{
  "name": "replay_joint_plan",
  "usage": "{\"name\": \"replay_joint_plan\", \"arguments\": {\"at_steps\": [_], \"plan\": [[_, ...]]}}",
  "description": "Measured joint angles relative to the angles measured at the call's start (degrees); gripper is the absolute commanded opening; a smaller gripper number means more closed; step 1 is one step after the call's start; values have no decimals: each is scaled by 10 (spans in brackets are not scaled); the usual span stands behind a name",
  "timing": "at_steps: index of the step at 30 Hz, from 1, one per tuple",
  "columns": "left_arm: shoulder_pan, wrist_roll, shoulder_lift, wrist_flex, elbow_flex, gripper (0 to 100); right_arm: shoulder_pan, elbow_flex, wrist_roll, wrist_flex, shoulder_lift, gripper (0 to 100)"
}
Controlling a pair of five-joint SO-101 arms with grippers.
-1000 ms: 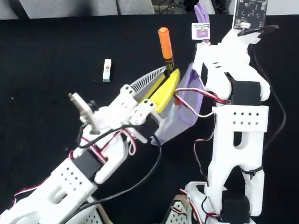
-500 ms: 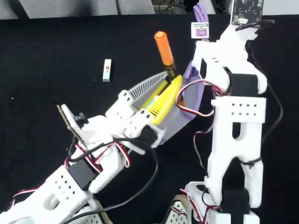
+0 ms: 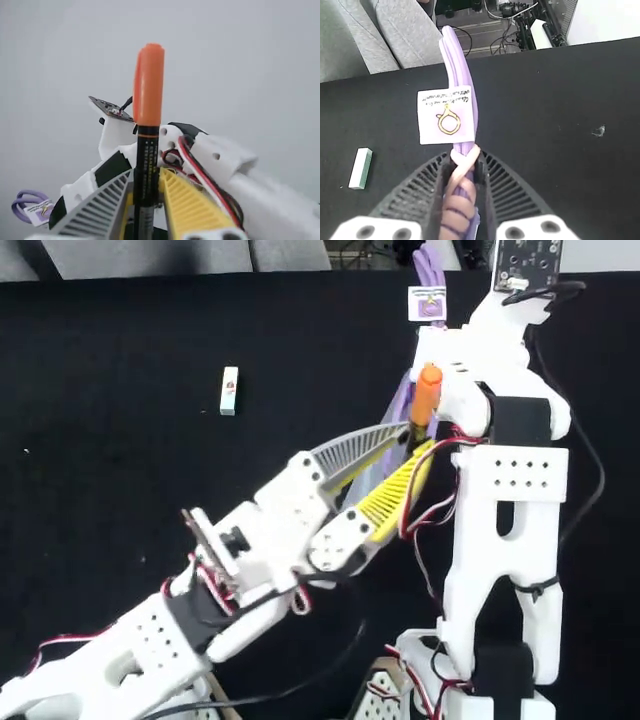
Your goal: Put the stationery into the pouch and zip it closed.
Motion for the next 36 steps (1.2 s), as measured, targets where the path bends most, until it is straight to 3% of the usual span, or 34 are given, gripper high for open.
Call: {"name": "replay_joint_plan", "arguments": {"at_steps": [6,12,16,20,27,30,36], "plan": [[-16,-22,114,-114,1,30,6,-1,0,0,1,11],[-15,-23,92,-130,34,34,16,-1,0,0,1,11],[-18,-23,60,-127,43,113,16,-1,0,0,1,11],[-35,-13,30,-50,32,171,15,-1,0,0,1,11],[-40,82,15,214,-83,184,16,-1,0,0,1,11],[-41,86,9,251,-105,184,16,-1,0,0,1,11],[-110,89,9,262,-146,184,16,-1,0,0,1,11]]}}
